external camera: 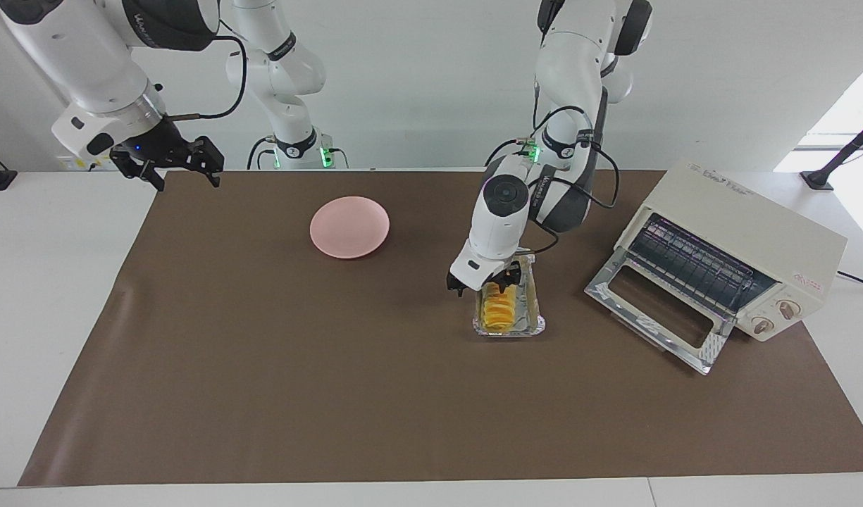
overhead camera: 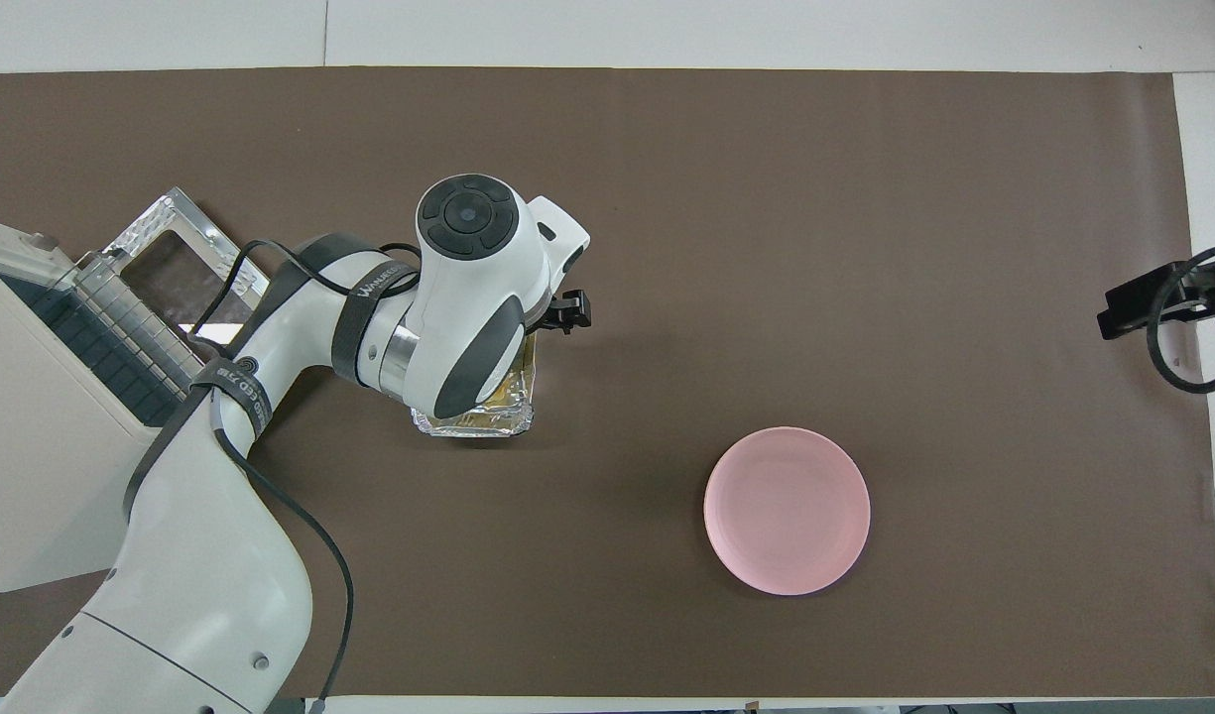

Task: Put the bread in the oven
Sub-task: 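Carry the foil tray with the left gripper toward the oven, then lower the foil tray into the open oven with the left gripper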

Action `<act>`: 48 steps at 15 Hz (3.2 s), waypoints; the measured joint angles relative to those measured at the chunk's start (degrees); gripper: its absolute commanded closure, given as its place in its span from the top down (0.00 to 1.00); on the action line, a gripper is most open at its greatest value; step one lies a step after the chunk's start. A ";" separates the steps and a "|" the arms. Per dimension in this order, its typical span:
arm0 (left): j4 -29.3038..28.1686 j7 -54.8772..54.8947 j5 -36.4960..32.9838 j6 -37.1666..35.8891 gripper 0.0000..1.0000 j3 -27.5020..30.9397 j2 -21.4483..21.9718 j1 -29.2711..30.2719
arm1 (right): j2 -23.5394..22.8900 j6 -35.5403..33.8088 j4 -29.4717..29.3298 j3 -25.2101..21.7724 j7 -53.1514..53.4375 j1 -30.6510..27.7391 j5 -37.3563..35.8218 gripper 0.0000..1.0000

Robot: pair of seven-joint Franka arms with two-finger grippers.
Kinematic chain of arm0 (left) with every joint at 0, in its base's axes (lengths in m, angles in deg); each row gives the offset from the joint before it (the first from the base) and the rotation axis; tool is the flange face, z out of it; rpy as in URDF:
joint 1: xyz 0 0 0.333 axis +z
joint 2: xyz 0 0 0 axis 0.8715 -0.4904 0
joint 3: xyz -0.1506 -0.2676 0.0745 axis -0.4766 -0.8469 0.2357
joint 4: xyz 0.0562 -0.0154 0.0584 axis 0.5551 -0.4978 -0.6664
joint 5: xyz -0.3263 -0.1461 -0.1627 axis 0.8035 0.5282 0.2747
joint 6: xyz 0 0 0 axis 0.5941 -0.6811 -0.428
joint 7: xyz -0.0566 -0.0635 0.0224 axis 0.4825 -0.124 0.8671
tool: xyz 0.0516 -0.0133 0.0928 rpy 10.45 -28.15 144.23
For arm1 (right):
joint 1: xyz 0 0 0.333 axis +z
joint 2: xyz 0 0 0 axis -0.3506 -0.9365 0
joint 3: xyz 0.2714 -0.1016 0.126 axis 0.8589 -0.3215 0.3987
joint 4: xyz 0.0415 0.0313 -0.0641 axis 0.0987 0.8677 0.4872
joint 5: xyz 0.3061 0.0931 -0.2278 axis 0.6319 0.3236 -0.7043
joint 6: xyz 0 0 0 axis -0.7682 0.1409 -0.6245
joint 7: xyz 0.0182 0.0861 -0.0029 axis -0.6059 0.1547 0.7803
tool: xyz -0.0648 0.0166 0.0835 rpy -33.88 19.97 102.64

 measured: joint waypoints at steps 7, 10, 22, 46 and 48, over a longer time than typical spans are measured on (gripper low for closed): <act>-0.61 -3.53 -0.09 0.20 0.58 -0.73 -1.38 -0.63 | 0.80 3.33 1.92 0.01 0.00 -1.13 -0.31 1.00; -0.66 -4.31 -0.15 0.20 0.00 -0.57 -1.39 -0.61 | 0.80 3.34 1.92 0.04 0.02 -1.13 -0.30 1.00; 5.53 -4.80 -0.60 -8.08 0.00 0.13 -1.27 2.19 | 1.05 4.53 1.87 0.08 0.05 -1.13 -0.30 1.00; 18.07 -4.91 -1.05 -27.60 0.00 19.69 -2.74 14.27 | 1.10 4.46 1.88 1.05 0.05 -1.29 -0.30 1.00; 17.23 -4.91 -2.08 -28.05 0.00 20.51 -2.76 14.37 | 1.10 4.45 1.88 1.05 0.05 -1.29 -0.30 1.00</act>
